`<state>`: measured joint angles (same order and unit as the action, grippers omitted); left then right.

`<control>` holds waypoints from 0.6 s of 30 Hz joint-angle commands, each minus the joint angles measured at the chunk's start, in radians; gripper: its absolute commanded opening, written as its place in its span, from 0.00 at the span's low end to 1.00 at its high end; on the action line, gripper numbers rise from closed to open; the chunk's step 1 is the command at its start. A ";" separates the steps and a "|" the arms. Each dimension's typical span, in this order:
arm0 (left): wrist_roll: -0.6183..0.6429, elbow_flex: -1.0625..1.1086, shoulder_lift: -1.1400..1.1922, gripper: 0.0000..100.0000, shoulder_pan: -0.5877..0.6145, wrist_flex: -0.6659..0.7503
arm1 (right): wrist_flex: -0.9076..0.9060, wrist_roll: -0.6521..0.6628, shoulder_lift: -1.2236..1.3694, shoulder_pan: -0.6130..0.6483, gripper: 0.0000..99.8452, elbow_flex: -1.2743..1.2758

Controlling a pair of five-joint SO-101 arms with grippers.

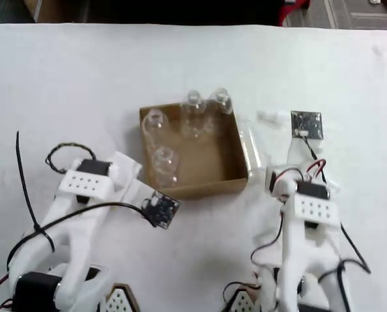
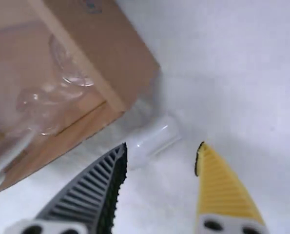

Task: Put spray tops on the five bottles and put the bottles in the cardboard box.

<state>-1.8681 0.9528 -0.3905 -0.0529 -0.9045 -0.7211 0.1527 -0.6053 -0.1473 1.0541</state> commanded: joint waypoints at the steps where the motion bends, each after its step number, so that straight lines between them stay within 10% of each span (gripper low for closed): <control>1: -0.011 0.060 -0.001 0.22 -0.012 0.178 | 0.016 0.000 0.151 -0.010 0.17 -0.114; 18: -0.107 0.161 0.018 0.20 -0.047 0.302 | 0.018 0.002 0.196 -0.012 0.17 -0.137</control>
<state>-1.9647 1.1124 -0.3905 -0.0621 -0.6160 -0.7150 0.1527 -0.4089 -0.1473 0.9574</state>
